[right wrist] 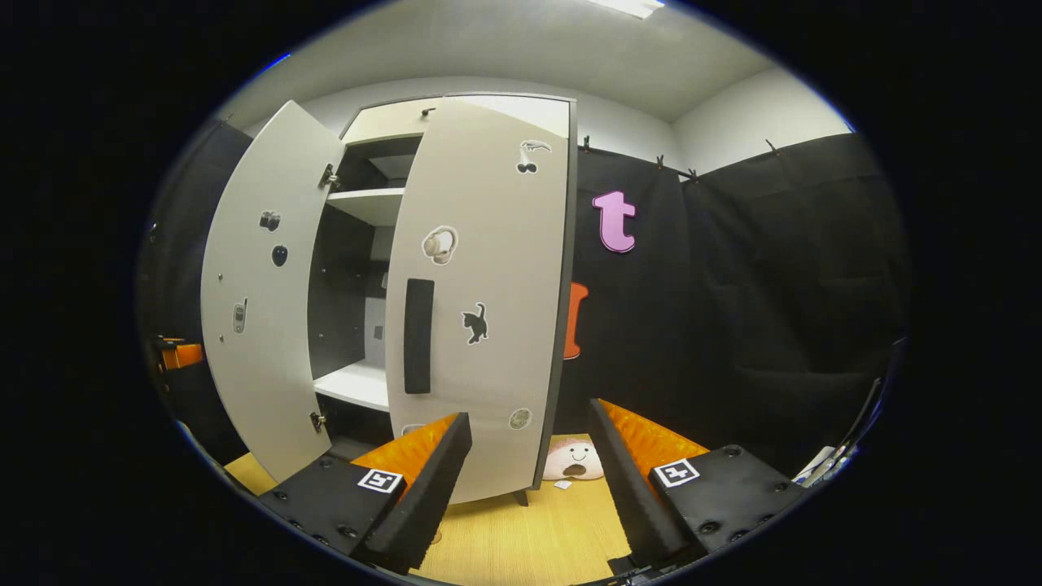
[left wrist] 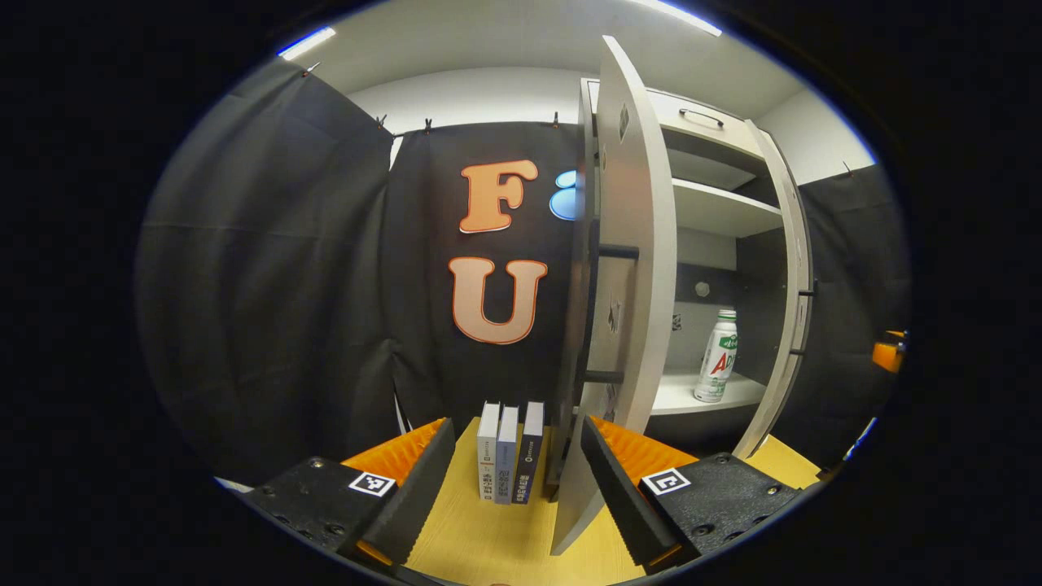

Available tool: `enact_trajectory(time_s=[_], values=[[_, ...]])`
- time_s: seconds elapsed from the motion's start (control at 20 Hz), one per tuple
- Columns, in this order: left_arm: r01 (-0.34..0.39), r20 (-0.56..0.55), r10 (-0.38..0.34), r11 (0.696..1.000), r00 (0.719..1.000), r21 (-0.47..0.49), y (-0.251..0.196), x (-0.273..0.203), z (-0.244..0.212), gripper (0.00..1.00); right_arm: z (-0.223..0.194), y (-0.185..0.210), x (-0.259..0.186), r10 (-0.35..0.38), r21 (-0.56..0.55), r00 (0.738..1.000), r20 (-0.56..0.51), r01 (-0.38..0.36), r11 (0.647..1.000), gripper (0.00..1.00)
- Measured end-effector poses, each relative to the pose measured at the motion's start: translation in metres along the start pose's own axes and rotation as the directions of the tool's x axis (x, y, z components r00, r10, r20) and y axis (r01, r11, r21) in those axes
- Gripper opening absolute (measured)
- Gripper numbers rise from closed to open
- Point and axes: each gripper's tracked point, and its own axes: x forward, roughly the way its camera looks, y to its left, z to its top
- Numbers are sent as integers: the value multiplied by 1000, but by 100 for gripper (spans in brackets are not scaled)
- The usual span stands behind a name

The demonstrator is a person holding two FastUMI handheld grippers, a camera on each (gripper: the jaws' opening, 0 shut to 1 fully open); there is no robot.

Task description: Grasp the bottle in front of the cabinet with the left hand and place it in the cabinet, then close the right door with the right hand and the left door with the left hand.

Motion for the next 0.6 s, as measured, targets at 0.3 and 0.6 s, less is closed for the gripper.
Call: enact_trajectory(time_s=[0.3,0.6], values=[[7,-4,-7,1000,1000,-4,-2,15,-6,95,13,-23,-18,-31,-8,999,15,31,999,96],[13,-16,-12,999,1000,34,-9,23,-10,93,25,-43,-25,-64,0,997,39,64,998,96]])
